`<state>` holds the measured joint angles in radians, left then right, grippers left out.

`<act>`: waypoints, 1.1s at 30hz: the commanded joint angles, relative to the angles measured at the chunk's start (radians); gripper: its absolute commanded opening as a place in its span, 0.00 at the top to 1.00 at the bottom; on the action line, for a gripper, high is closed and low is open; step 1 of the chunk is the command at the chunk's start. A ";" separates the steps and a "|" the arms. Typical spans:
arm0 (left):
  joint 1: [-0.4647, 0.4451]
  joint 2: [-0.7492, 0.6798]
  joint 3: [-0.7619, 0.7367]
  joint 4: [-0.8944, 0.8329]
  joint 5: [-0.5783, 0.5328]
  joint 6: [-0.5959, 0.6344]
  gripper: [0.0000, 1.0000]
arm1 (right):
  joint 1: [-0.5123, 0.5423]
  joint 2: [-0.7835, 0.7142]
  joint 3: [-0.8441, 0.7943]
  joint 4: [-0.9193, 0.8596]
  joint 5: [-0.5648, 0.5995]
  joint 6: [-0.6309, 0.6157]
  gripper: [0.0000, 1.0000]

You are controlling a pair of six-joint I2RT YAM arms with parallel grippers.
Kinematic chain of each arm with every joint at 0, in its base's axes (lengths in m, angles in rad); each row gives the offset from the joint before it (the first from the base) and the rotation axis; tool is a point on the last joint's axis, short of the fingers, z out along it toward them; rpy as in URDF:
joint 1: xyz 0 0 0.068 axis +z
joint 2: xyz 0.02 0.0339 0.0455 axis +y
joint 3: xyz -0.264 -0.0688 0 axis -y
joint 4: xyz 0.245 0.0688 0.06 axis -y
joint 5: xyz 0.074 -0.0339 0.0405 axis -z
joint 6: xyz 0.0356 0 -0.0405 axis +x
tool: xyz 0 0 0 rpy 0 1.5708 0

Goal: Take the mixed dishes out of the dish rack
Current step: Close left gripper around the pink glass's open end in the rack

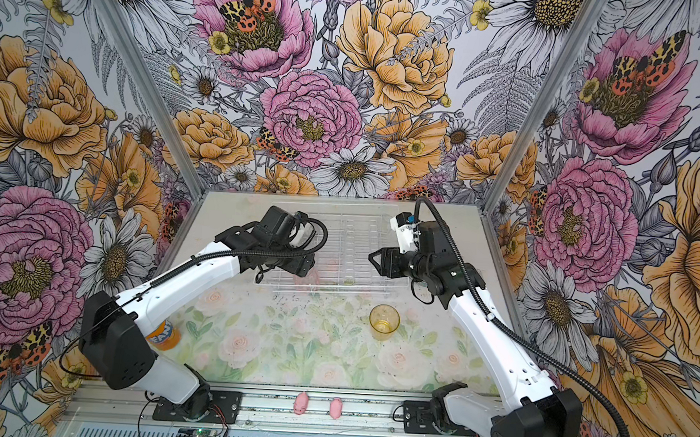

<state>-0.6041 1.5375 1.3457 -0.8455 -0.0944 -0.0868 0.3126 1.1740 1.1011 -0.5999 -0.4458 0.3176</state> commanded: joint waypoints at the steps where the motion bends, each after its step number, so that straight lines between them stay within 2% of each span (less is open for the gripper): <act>1: -0.017 0.056 0.012 -0.075 -0.087 -0.013 0.08 | -0.007 -0.004 -0.002 0.023 0.014 0.006 0.39; 20: -0.014 0.219 0.077 -0.032 0.015 0.000 0.09 | -0.012 -0.013 -0.016 0.023 0.033 -0.008 0.39; 33: 0.019 0.258 0.087 -0.025 0.065 0.002 0.14 | -0.023 -0.006 -0.020 0.026 0.040 -0.010 0.39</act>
<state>-0.5976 1.7847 1.4086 -0.8902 -0.0662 -0.0959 0.2947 1.1728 1.0840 -0.5995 -0.4156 0.3164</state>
